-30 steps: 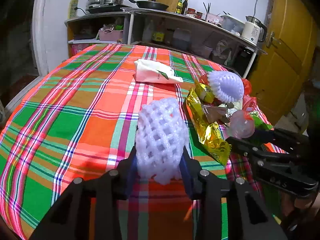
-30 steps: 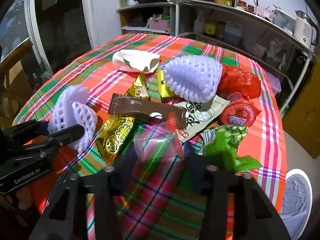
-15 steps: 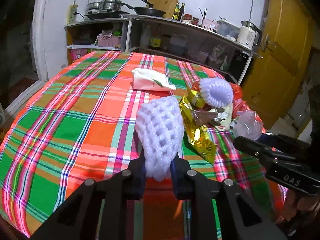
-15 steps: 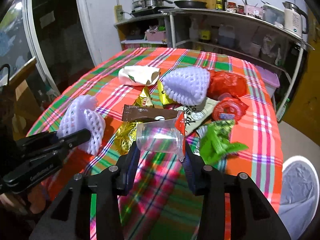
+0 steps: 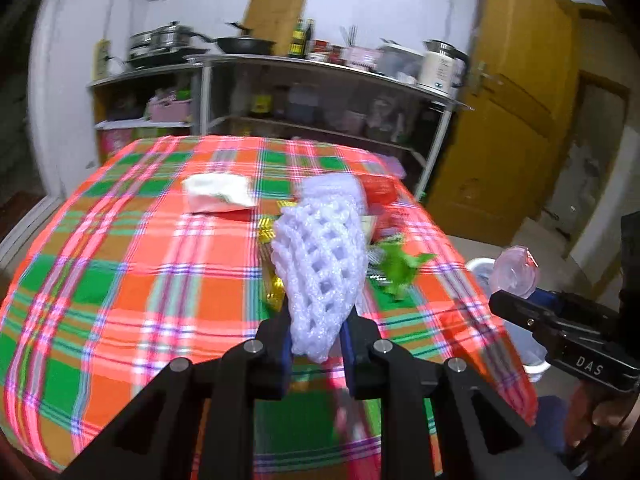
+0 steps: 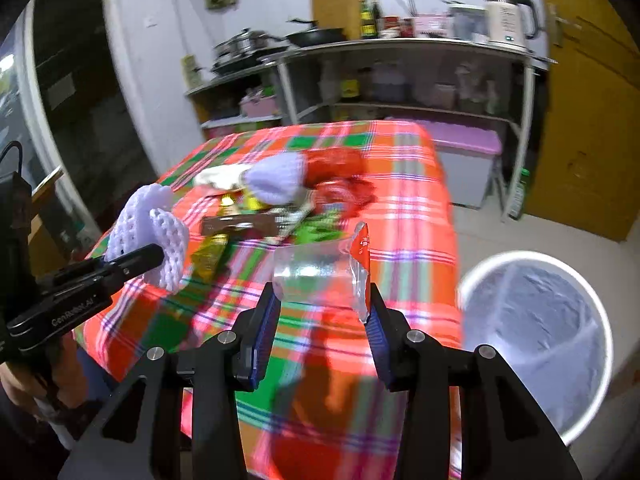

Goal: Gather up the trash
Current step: 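Grasp the white foam net with the left tool while the right tool grasps the clear plastic cup, then carry the clear cup over the bin and open the right tool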

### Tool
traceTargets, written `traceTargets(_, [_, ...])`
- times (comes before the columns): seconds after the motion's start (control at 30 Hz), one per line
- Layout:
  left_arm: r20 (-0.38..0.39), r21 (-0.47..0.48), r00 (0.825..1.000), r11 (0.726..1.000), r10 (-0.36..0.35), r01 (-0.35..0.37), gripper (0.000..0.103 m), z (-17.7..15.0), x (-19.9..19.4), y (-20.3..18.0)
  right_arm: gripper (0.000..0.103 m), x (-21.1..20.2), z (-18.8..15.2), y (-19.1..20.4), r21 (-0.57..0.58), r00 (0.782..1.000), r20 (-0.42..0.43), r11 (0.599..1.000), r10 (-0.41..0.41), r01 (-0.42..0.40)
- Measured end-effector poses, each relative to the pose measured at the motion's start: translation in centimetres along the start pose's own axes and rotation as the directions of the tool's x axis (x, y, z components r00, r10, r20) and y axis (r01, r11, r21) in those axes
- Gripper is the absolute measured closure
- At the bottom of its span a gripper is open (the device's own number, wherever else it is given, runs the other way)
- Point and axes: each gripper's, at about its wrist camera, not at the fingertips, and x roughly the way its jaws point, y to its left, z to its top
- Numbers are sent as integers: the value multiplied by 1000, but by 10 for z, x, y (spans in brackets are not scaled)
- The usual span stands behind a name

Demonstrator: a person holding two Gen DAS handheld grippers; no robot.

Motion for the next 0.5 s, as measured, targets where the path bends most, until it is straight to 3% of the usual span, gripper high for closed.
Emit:
traceTargets(0.23, [-29, 92, 993, 989, -117, 119, 82, 7, 20, -62, 60, -30, -17, -58, 114, 995, 23, 989, -98, 95])
traceTargets(0.5, [-89, 171, 972, 958, -219, 232, 82, 14, 46, -125, 60, -47, -37, -110, 220, 984, 8, 960, -177, 171])
